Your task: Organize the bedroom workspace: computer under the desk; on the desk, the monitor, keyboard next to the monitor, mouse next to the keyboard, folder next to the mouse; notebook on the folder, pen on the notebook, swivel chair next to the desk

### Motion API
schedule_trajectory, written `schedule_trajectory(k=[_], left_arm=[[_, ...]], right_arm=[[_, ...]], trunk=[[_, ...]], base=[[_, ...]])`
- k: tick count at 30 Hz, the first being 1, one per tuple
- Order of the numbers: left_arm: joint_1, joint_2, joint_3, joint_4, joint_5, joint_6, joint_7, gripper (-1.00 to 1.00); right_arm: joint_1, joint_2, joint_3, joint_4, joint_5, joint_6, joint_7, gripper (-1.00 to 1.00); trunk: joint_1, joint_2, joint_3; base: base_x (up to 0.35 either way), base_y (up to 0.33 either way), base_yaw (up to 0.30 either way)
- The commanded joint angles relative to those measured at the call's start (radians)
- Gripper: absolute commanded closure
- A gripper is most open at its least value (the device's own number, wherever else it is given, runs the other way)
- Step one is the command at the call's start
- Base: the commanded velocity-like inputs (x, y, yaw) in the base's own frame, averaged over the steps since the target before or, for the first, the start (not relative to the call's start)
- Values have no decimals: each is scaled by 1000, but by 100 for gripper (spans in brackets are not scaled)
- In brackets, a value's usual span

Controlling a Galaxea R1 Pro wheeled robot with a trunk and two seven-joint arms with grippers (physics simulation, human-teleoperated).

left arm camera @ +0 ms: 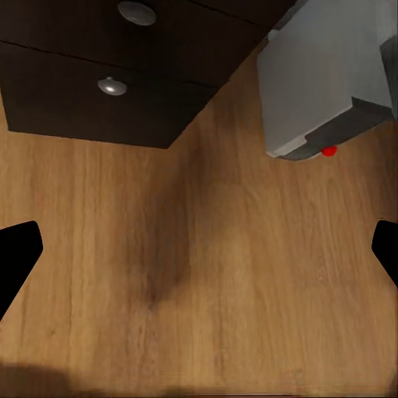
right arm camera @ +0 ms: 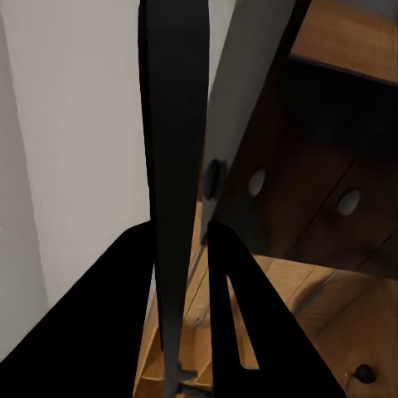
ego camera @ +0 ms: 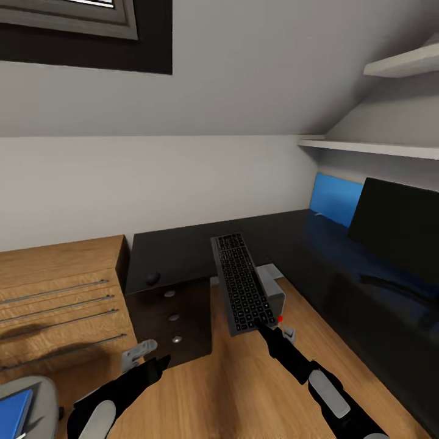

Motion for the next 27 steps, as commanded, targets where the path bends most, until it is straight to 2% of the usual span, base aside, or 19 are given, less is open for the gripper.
schedule_trajectory(k=[1,9,16,20,27], left_arm=[[-1,1,-2,-1,11,0,10,-100],[-1,1,-2,4,11,0,10,-100],[-1,1,-2,5,12,0,10,-100],[-1,1,-2,5,12,0,9,-100],[-1,1,-2,6,12,0,9,-100]], right_arm=[[-1,-1,3,0,-14,7,2,100],[-1,-1,7,0,-14,7,2,100],[-1,0,10,3,-15,8,2,100],[-1,1,10,3,-15,6,2,100],[-1,1,10,3,-14,5,2,100]], trunk=[[0,-1,-1],[0,-1,3],[0,-1,3],[0,-1,3],[0,-1,3]], base=[[-155,289,-277],[-238,218,-270],[-267,126,-32],[-67,105,-73],[-10,15,-222]])
